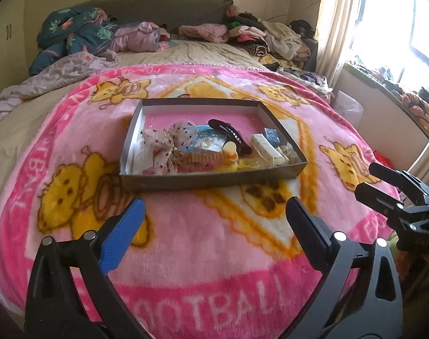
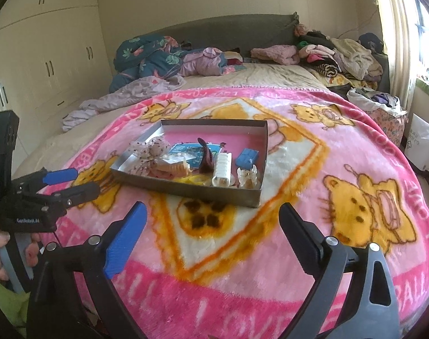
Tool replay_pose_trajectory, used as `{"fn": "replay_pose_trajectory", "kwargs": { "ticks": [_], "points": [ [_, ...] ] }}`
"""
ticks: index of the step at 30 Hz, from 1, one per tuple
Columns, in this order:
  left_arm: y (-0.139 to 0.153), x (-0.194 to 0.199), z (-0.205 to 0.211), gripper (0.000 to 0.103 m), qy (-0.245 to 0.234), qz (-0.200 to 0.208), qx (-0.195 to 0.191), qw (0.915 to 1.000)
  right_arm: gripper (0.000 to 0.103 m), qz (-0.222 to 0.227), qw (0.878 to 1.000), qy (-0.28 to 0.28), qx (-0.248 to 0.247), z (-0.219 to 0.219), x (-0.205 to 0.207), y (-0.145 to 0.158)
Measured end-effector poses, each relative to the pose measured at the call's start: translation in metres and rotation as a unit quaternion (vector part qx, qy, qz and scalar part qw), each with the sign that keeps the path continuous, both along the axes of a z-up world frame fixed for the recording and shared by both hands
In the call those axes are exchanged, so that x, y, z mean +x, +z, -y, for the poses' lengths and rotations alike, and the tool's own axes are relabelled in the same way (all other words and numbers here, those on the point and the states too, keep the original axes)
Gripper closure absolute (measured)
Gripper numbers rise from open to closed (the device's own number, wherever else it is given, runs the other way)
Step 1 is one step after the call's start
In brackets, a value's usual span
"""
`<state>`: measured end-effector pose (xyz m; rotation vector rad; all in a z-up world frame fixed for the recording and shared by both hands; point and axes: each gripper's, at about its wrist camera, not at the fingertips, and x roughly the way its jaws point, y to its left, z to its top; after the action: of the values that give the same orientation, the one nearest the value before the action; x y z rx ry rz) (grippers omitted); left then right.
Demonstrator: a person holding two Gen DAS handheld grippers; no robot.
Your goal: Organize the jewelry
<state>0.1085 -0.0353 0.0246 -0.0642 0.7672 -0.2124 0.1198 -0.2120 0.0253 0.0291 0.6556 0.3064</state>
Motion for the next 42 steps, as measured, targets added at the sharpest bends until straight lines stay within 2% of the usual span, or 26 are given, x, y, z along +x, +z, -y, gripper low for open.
{"fn": "replay_pose_trajectory", "kwargs": {
  "ticks": [18,42],
  "points": [
    [-0.023,-0.034,-0.004,0.01,0.011,-0.009,-0.004,0.9999,0.009,-0.014,1.0,-0.006,0.005,-0.005,-0.028,-0.022],
    [-0.023,-0.035,-0.012,0.009,0.023,-0.015,-0.002,0.9996,0.009,-0.014,1.0,-0.014,0.006,-0.004,-0.033,-0.027]
  ]
}}
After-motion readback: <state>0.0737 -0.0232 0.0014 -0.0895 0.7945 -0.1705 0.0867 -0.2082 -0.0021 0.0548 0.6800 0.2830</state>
